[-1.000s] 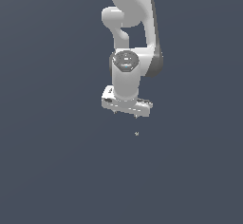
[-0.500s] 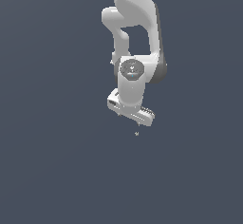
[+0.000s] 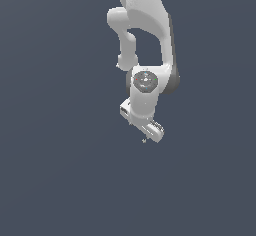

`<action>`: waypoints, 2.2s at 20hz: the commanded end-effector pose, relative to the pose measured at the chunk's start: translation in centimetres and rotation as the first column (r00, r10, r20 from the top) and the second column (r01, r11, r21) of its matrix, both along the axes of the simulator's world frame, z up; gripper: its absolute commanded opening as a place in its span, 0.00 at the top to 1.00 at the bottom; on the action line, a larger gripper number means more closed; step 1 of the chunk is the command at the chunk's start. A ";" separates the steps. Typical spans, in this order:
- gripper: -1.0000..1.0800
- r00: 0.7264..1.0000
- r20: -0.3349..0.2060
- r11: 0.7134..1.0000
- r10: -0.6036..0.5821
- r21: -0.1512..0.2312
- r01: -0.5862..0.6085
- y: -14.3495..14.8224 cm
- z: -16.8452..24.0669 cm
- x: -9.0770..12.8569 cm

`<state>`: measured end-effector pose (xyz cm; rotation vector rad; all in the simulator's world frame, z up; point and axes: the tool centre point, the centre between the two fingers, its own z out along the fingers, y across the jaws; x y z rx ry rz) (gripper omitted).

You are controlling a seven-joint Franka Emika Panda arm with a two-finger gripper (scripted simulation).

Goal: Pick up the object and move it to a goal position.

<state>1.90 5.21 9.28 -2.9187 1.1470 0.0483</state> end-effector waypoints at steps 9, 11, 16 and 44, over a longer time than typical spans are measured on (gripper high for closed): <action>0.04 0.971 0.015 0.971 -0.240 -0.012 0.240 1.7 -2.2 1.0; 0.04 0.962 0.018 0.962 -0.273 -0.013 0.273 1.9 -2.5 1.2; 0.04 0.942 0.023 0.942 -0.334 -0.015 0.334 2.4 -3.0 1.4; 1.00 0.928 0.027 0.928 -0.371 -0.016 0.371 2.6 -8.4 1.6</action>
